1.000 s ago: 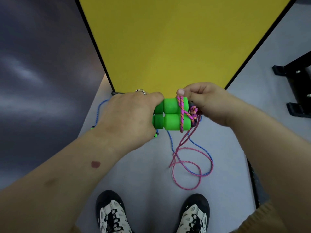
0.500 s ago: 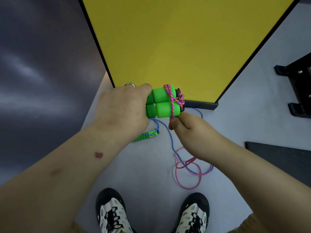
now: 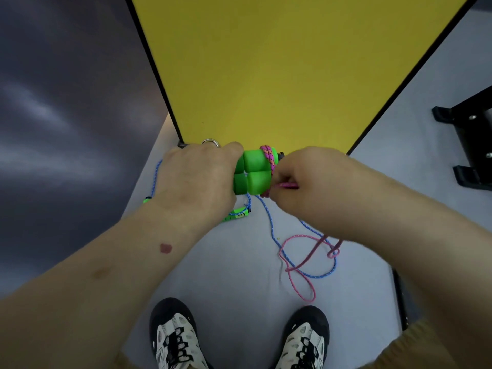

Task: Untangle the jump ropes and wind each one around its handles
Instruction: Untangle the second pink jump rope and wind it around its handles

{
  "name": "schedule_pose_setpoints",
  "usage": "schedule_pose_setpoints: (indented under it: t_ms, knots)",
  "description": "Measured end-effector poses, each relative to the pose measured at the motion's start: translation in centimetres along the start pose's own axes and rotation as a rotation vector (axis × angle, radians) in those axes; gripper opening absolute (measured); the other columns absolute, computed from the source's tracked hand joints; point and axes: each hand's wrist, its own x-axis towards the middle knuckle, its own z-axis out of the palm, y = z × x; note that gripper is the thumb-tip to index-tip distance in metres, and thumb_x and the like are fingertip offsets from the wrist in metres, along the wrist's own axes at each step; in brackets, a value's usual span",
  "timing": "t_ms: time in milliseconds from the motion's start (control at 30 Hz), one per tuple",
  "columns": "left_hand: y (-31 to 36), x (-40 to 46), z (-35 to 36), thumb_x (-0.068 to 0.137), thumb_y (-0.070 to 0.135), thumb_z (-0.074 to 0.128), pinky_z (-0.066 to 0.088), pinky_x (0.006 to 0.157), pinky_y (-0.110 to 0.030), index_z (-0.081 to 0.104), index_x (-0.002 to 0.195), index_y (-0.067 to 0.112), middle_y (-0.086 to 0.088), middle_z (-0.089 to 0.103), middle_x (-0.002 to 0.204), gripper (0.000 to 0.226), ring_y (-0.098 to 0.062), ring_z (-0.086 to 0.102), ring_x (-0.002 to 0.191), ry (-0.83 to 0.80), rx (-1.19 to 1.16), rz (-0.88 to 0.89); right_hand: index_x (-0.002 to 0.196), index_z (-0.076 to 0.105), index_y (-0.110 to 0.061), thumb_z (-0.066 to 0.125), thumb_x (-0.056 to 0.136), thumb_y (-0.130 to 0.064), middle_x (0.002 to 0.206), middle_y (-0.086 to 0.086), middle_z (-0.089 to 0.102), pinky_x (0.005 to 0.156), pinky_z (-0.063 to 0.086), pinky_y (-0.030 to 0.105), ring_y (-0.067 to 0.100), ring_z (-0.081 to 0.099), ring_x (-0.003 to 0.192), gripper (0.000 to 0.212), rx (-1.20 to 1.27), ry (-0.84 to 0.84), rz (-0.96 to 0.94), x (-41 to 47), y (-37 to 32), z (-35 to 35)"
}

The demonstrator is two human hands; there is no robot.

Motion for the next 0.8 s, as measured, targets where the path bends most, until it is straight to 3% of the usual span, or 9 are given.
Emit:
schedule_pose_setpoints:
  t_ms: [200, 367, 533, 700, 800]
  knots:
    - [0.5, -0.1, -0.1, 0.070, 0.022, 0.063, 0.027, 0.063, -0.034, 0.053, 0.104, 0.030, 0.002, 0.058, 0.088, 0.036, -0.031, 0.060, 0.082, -0.014, -0.006, 0.092, 0.079, 0.073, -0.030, 0.076, 0.082, -0.035, 0.064, -0.011, 0.065, 0.048, 0.041, 0.019, 0.002, 0.052, 0.051, 0.006, 0.293, -0.006, -0.043, 2.0, 1.8, -2.3]
    - [0.7, -0.2, -0.2, 0.072, 0.034, 0.069, 0.027, 0.063, -0.034, 0.054, 0.110, 0.034, 0.003, 0.061, 0.089, 0.040, -0.029, 0.062, 0.084, 0.010, -0.018, 0.179, 0.082, 0.074, -0.029, 0.086, 0.073, -0.038, 0.066, -0.009, 0.069, 0.051, 0.044, 0.020, 0.002, 0.056, 0.055, 0.017, 0.381, 0.003, -0.126, 3.5, 3.4, -2.9]
    - [0.9, -0.2, -0.6, 0.073, 0.035, 0.072, 0.031, 0.062, -0.034, 0.048, 0.095, 0.034, 0.004, 0.055, 0.081, 0.032, -0.027, 0.058, 0.075, 0.040, -0.052, 0.205, 0.081, 0.073, -0.020, 0.083, 0.079, -0.033, 0.054, -0.016, 0.057, 0.048, 0.034, 0.011, 0.000, 0.044, 0.050, 0.017, 0.549, 0.097, -0.144, 4.9, 4.5, -2.5]
    - [0.9, -0.3, -1.1, 0.071, 0.030, 0.069, 0.036, 0.060, -0.034, 0.049, 0.094, 0.032, 0.004, 0.052, 0.078, 0.030, -0.027, 0.057, 0.074, 0.013, -0.099, 0.208, 0.076, 0.066, -0.005, 0.071, 0.089, -0.040, 0.054, 0.002, 0.042, 0.041, 0.027, 0.021, 0.012, 0.032, 0.045, 0.038, 0.710, 0.104, -0.049, 6.0, 5.3, 0.1]
    - [1.1, -0.4, -1.5, 0.070, 0.029, 0.068, 0.036, 0.058, -0.035, 0.048, 0.094, 0.031, 0.004, 0.049, 0.077, 0.031, -0.027, 0.055, 0.074, -0.001, -0.138, 0.196, 0.075, 0.051, 0.010, 0.064, 0.095, -0.044, 0.059, 0.013, 0.042, 0.049, 0.029, 0.025, 0.019, 0.034, 0.049, 0.059, 0.820, 0.033, -0.023, 6.1, 5.1, 1.8]
